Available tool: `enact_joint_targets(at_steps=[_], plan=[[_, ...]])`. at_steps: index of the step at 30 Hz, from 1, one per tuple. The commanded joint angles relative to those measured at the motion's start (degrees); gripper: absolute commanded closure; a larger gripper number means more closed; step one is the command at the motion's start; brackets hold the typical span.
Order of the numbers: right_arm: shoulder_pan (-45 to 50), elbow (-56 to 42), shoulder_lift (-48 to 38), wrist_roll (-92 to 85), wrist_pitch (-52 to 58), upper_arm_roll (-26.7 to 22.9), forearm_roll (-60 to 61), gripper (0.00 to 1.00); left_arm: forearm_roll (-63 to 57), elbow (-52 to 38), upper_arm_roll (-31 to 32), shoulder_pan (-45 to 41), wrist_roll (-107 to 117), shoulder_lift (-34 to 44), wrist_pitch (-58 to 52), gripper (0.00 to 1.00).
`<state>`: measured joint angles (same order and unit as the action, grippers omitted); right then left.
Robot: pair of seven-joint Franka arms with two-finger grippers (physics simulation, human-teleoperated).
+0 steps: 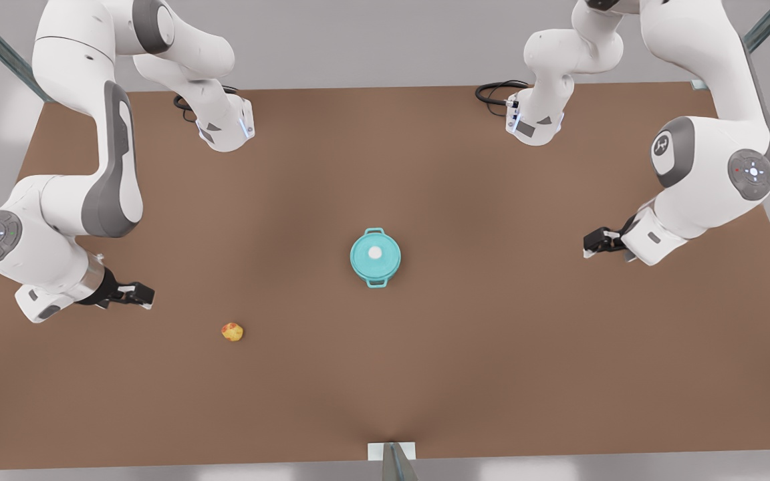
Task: Open the pot lid and put the potato into the pot
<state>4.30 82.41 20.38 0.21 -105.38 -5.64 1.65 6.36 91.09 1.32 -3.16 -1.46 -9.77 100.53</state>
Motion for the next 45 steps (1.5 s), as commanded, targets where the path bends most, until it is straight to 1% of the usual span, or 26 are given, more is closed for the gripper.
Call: enact_joint_targets(at_steps=[1,3,4,5,6,7,8,9,10,11,13,15,17,19,21,22,24,25,27,29,31,32,34,38,40,45], plan=[[0.0,-0.1,-0.1,0.3,-0.8,-0.1,-0.6,0.0,0.0,0.1,0.1,0.3,4.6,0.0,1.6,0.0],[0.0,0.0,0.0,0.0,-0.8,0.0,-0.8,0.0,0.8,-0.7,0.3,-1.5,4.7,-0.7,2.6,0.0],[0.2,-0.1,-0.1,-0.3,-0.8,0.0,-0.9,0.0,0.2,0.2,1.4,-3.1,3.0,-1.5,3.3,0.0],[2.9,-0.1,-0.1,-0.3,-0.3,0.0,-1.0,0.0,-0.2,0.1,3.8,-5.3,5.2,-1.9,3.4,0.0],[5.7,-0.7,-0.2,-0.9,-0.2,0.1,-1.1,0.0,-0.3,-0.3,3.9,-7.4,11.0,-2.8,3.5,0.0],[8.8,-1.1,-0.3,-5.3,0.0,0.1,-1.9,0.0,-2.7,-2.6,4.0,-9.9,15.6,-5.3,3.5,0.0],[11.0,-1.1,-0.3,-7.3,1.1,0.1,-1.9,0.0,-2.9,-7.3,4.4,-11.9,21.3,-9.3,3.4,0.0],[14.2,-1.1,-0.3,-9.1,1.4,0.2,-2.0,0.0,-3.1,-8.1,4.4,-13.6,25.8,-10.7,3.3,0.0],[15.5,-1.1,-0.2,-9.2,2.4,0.1,-3.5,0.0,-5.7,-7.8,4.4,-16.3,30.4,-11.8,3.4,0.0],[15.5,-1.1,-0.2,-9.3,6.1,0.1,-3.5,0.0,-7.9,-7.9,4.4,-20.6,39.0,-14.2,3.5,0.0],[16.4,-1.0,-0.1,-9.7,6.5,0.3,-3.4,0.0,-8.1,-7.6,4.4,-25.1,50.5,-17.2,9.5,0.0],[20.4,-0.8,1.2,-10.9,5.8,0.5,-5.8,0.0,-8.2,-6.9,4.4,-28.0,55.6,-18.8,11.6,0.0],[20.5,2.5,1.9,-14.6,0.4,0.4,-5.3,0.0,-8.1,-5.3,4.4,-30.9,62.8,-19.4,15.5,0.0],[18.6,16.1,-0.8,-18.7,-16.9,0.2,-3.9,0.0,-8.0,-5.4,4.4,-33.6,70.0,-20.8,19.9,0.0],[15.4,18.3,-0.1,-23.0,-21.6,0.3,0.0,0.0,-8.1,-6.0,4.4,-35.3,70.4,-22.1,21.2,0.0],[13.1,18.8,1.5,-27.2,-26.8,0.3,0.1,0.0,-8.8,-6.5,4.2,-36.7,72.1,-23.7,21.6,0.0],[12.0,18.8,4.9,-33.0,-32.4,0.3,4.5,0.0,-9.8,-7.5,4.2,-38.1,72.1,-25.1,21.6,0.0],[11.1,18.1,5.9,-34.8,-35.0,0.3,4.4,0.0,-9.7,-6.9,4.2,-38.5,72.3,-25.1,23.5,0.0],[11.1,15.1,7.7,-38.3,-35.9,0.3,4.6,0.0,-9.8,-7.2,4.2,-39.2,74.0,-26.8,24.7,0.0],[11.0,15.1,10.6,-44.1,-42.7,0.3,8.6,0.0,-9.7,-7.7,4.2,-39.3,74.0,-28.1,27.3,0.0],[10.3,15.0,13.1,-49.0,-43.0,0.4,10.0,0.0,-9.7,-12.9,4.0,-39.2,74.0,-32.2,28.0,0.0],[10.3,14.8,13.5,-50.6,-43.2,0.4,9.9,0.0,-9.7,-13.2,4.0,-39.3,74.1,-32.5,28.0,0.0],[10.2,15.1,13.9,-58.2,-44.4,0.4,10.6,0.0,-12.3,-12.3,4.1,-40.5,75.6,-32.6,28.0,0.0],[9.3,15.6,17.3,-64.5,-43.8,0.2,10.1,0.0,-13.2,-9.8,4.0,-41.7,75.9,-32.7,29.4,0.0],[9.5,15.7,17.3,-67.6,-43.2,0.3,9.9,0.0,-13.8,-9.4,4.0,-41.9,76.0,-32.8,29.4,0.0],[10.4,15.5,17.2,-68.1,-35.6,0.2,9.0,0.0,-16.2,-8.9,4.0,-42.0,76.2,-33.6,29.4,0.0]])
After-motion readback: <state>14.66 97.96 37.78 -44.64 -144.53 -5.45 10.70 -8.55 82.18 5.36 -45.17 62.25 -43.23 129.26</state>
